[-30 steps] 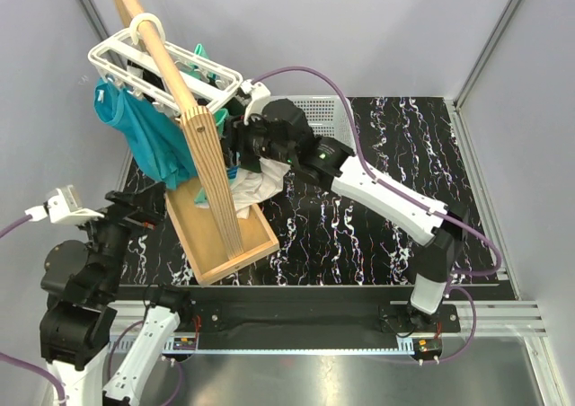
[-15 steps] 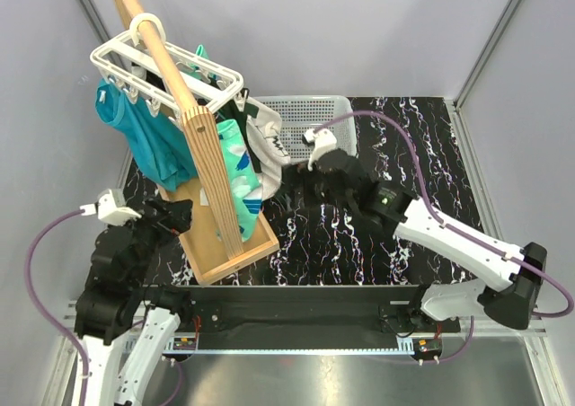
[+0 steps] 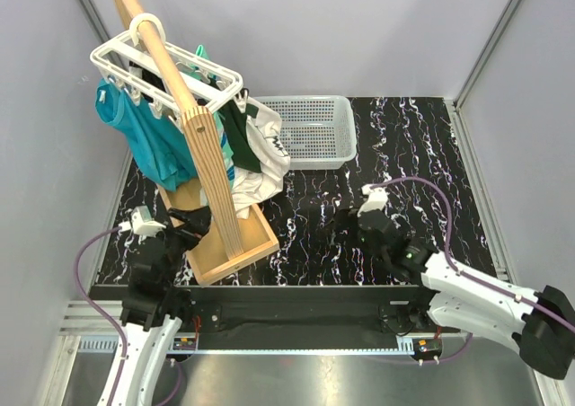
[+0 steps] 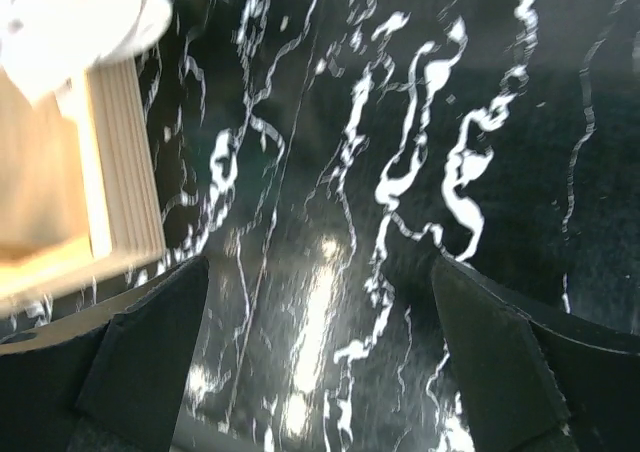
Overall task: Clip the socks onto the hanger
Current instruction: Reset both arms
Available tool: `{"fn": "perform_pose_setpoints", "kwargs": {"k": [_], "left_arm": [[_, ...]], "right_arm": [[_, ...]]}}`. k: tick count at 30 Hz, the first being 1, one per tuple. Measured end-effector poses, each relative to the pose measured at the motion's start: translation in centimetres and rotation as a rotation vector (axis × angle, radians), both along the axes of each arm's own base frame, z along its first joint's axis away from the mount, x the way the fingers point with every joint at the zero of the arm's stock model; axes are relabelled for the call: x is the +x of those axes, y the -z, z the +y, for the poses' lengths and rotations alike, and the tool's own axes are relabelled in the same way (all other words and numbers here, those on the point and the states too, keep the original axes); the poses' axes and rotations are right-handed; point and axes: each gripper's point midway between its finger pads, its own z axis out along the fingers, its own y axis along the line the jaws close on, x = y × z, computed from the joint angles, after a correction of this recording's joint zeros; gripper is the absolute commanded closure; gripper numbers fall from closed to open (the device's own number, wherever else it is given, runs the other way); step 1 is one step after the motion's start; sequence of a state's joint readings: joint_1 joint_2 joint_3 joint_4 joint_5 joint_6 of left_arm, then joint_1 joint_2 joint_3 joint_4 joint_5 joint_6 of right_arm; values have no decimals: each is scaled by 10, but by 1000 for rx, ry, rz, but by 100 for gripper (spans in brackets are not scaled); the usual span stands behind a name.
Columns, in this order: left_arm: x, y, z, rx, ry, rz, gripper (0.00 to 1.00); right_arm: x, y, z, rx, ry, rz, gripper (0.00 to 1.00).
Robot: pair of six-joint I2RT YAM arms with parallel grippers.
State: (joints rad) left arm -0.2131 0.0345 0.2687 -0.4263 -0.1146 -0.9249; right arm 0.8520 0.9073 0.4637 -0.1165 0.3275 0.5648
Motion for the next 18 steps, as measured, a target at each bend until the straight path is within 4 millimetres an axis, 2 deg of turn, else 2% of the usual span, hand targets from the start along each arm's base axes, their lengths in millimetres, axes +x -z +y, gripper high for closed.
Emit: {"fn": "perform_pose_setpoints", "kwargs": {"k": [4, 7, 9, 10, 12, 16, 18], "left_arm": [[13, 17, -11, -75, 24, -43, 1], [17, 36, -15, -109, 30, -28, 1], [19, 28, -17, -138, 36, -55, 1], [19, 24, -18, -152, 39, -70, 1], [19, 17, -20, -178, 48, -90, 1], [19, 9, -25, -215, 72, -109, 1], [18, 7, -27, -232, 81, -111, 1]], "right_arm": [[5, 3, -10, 98, 75, -55, 0], [0, 24, -21, 185, 121, -78, 0], [-8, 42, -31, 235, 148, -76, 0], [-10, 44, -33, 258, 158, -78, 0], [-9, 32, -37, 339, 192, -115, 0], [-3, -17, -41, 523, 243, -222, 0], [-2, -28, -46, 574, 268, -244, 0]]}}
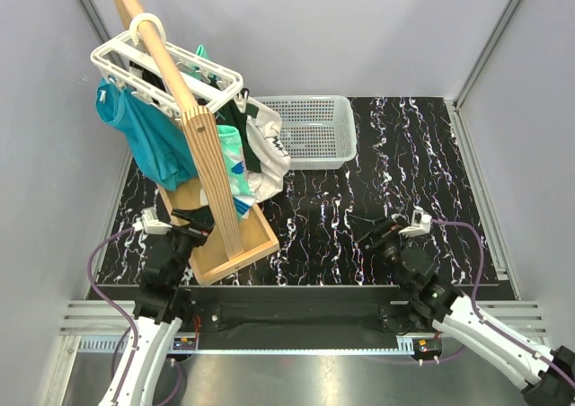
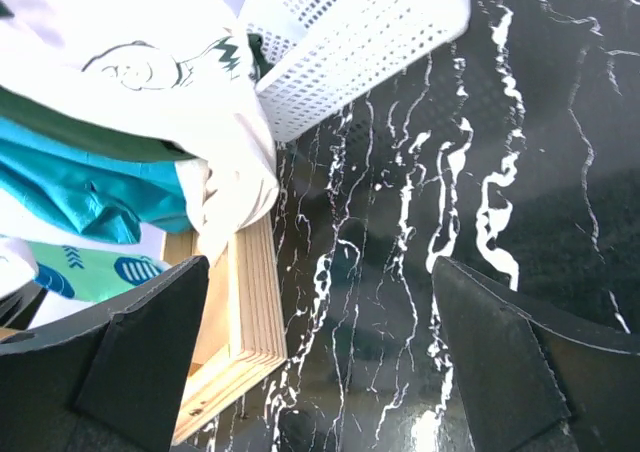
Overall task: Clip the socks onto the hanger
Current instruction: Reset both arms
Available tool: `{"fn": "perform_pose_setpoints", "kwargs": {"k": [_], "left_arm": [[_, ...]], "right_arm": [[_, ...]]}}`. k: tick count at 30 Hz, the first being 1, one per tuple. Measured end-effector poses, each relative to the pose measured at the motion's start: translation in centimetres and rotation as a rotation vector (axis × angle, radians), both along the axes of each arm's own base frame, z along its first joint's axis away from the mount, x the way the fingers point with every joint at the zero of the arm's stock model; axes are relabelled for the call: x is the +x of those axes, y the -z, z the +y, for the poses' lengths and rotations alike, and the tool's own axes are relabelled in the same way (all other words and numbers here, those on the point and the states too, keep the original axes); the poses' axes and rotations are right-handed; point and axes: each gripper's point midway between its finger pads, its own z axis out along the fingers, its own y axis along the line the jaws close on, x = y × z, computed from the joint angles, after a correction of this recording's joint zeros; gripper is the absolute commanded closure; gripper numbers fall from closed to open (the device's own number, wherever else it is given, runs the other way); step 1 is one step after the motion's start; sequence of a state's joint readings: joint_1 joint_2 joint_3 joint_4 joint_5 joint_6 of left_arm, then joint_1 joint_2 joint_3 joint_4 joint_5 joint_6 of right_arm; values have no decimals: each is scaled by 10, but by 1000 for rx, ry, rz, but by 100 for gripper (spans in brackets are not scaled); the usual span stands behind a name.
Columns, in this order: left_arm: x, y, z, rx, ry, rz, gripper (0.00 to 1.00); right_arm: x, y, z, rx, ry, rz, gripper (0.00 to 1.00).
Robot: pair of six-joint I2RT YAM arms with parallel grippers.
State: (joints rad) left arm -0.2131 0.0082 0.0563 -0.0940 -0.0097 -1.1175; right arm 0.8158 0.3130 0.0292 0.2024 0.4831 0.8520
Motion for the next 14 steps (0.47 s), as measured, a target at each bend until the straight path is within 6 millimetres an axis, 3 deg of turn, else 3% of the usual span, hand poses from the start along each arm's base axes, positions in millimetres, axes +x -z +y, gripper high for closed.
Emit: {"fn": "perform_pose_setpoints", "kwargs": {"k": [7, 14], "left_arm": [[-1, -15, -6, -64, 28, -39, 1], [-3, -27, -10, -104, 50, -73, 1]], "right_arm": [[-5, 16, -15, -2, 54, 66, 0], [-8, 25, -18, -15, 57, 95, 0]]}}
